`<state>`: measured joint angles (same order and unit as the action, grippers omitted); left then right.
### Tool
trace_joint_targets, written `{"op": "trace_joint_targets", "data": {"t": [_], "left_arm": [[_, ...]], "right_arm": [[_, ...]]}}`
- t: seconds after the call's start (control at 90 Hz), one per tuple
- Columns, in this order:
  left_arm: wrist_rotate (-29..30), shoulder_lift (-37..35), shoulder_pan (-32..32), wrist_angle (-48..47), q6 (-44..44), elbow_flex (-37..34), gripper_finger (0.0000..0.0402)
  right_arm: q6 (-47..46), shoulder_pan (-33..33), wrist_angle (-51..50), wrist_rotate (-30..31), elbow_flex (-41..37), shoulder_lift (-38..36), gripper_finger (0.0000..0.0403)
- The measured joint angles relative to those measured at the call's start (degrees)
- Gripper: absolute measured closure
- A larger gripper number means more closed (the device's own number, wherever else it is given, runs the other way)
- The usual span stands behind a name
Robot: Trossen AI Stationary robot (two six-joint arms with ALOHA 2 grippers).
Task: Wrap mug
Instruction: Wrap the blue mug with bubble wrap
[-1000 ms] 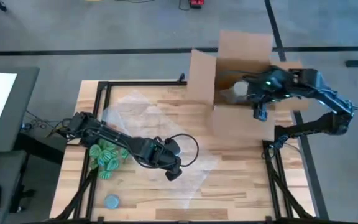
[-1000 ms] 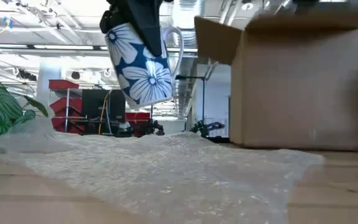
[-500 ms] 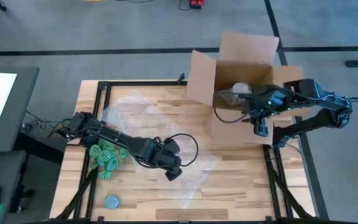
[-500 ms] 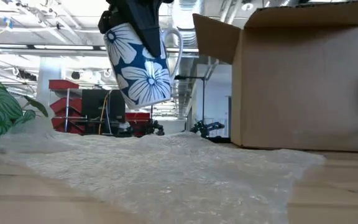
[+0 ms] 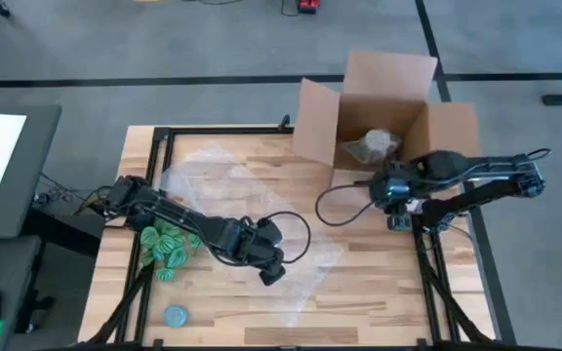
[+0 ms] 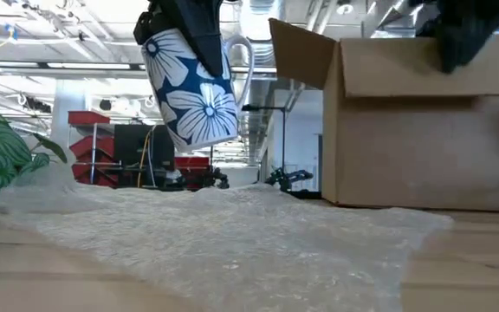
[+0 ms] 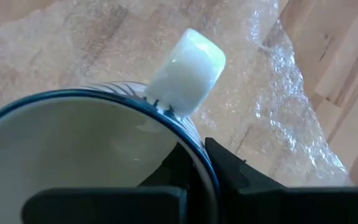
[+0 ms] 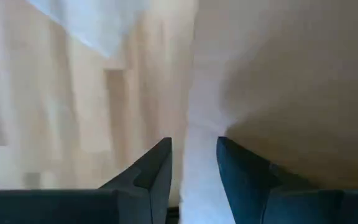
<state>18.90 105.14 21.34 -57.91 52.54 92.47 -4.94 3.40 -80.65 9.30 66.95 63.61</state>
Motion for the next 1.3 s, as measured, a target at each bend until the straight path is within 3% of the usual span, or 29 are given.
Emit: {"op": "trace_joint_targets", "data": {"t": [0.156, 0.433, 0.589, 0.711, 0.833, 0.967, 1.144, 1.3], "left_arm": [[0.30, 0.00, 0.45, 0.00, 0.41, 0.00, 0.0396], [0.22, -0.19, 1.05, -0.40, 2.28, 0.00, 0.0396], [-0.27, -0.31, 1.91, -2.69, 4.40, 0.04, 0.0396], [-0.71, -0.31, 3.05, -8.11, 8.58, 0.04, 0.0396], [-0.70, -0.31, 4.05, -12.76, 13.04, 0.04, 0.0396], [-0.70, -0.31, 4.42, -12.55, 14.81, 0.04, 0.0396], [1.51, -0.31, 4.09, -11.95, 15.84, 0.04, 0.0396], [1.59, -0.31, 3.14, -14.83, 17.79, 0.04, 0.0396]], "right_arm": [[0.42, 0.00, 0.07, 3.68, -1.49, -0.09, 0.0285], [-8.55, 5.17, -0.81, -0.79, 7.98, 0.04, 0.0285], [-15.87, 12.89, 13.28, -8.78, 9.43, 0.03, 0.0285], [-18.04, 20.30, 28.70, -9.49, 5.32, 2.26, 0.0285], [-18.19, 23.96, 41.94, -7.84, -0.94, 8.20, 0.0285], [-18.09, 22.75, 53.03, -7.43, -6.69, 18.17, 0.0285], [-17.65, 19.35, 58.19, -6.05, -8.24, 32.53, 0.0289], [-17.91, 19.29, 61.81, -6.63, -8.21, 40.96, 0.0320]]}}
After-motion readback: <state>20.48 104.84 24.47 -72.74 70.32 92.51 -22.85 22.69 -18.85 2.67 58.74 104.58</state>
